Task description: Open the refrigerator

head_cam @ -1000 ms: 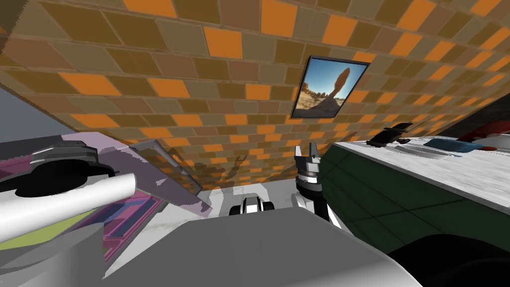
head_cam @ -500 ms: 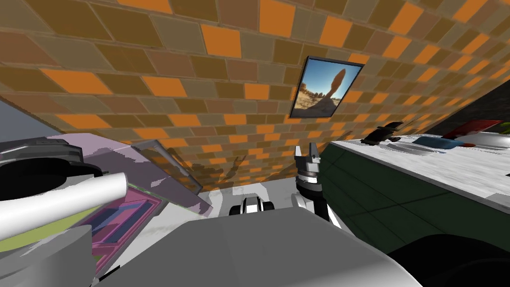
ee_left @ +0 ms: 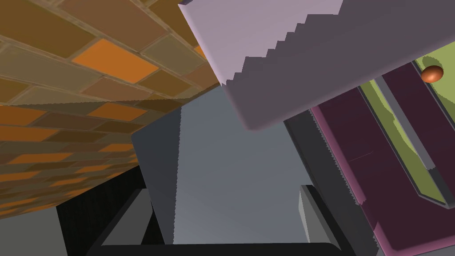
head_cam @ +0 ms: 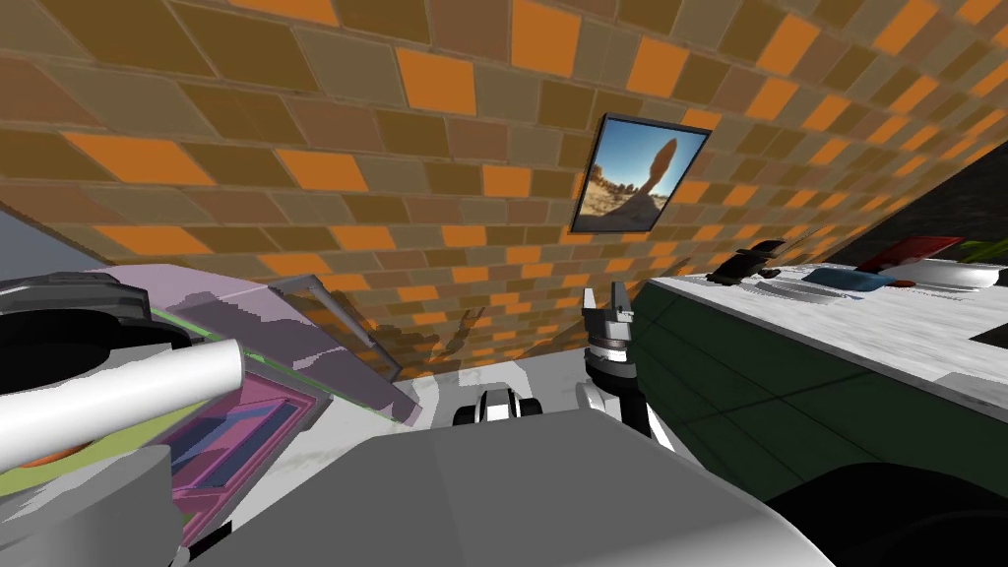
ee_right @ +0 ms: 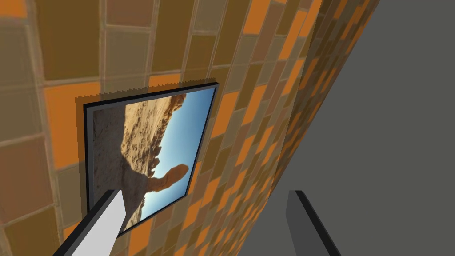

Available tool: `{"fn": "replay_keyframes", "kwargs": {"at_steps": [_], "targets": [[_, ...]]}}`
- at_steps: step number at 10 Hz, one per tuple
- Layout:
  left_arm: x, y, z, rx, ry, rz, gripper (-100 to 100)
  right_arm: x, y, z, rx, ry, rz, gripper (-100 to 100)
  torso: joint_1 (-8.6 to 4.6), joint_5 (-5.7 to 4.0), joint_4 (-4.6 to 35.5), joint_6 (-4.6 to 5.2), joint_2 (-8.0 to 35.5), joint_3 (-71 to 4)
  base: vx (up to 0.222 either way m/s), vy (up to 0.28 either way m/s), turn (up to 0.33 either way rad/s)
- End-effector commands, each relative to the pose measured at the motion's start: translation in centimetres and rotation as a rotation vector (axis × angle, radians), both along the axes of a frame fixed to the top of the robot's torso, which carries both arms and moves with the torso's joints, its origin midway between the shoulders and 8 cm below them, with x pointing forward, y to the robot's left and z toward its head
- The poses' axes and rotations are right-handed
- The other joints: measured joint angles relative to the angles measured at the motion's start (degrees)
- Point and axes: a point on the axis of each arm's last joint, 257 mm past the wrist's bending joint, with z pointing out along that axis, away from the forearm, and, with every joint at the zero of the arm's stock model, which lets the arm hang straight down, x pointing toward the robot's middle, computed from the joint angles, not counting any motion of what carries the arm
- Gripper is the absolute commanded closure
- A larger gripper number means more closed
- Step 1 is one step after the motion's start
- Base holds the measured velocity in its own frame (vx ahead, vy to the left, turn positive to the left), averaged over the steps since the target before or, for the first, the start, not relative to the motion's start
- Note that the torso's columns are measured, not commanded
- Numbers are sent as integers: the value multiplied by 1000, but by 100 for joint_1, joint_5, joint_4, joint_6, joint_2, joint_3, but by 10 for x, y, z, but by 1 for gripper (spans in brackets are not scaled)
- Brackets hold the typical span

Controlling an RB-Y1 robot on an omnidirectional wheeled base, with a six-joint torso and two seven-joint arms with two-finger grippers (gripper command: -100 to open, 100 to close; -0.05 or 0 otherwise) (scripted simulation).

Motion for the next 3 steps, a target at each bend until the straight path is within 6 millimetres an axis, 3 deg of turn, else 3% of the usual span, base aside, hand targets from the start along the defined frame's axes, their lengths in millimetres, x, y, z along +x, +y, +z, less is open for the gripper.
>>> {"fn": "replay_keyframes", "kwargs": {"at_steps": [1, 3], "targets": [[0, 0, 0, 0, 0, 0, 0, 0, 0, 0, 0, 0, 0, 0, 2, 1, 0, 0, 1, 0, 0, 0, 0], [0, 0, 0, 0, 0, 0, 0, 0, 0, 0, 0, 0, 0, 0, 3, 1, 1, 0, 2, 1, 0, 0, 0]]}}
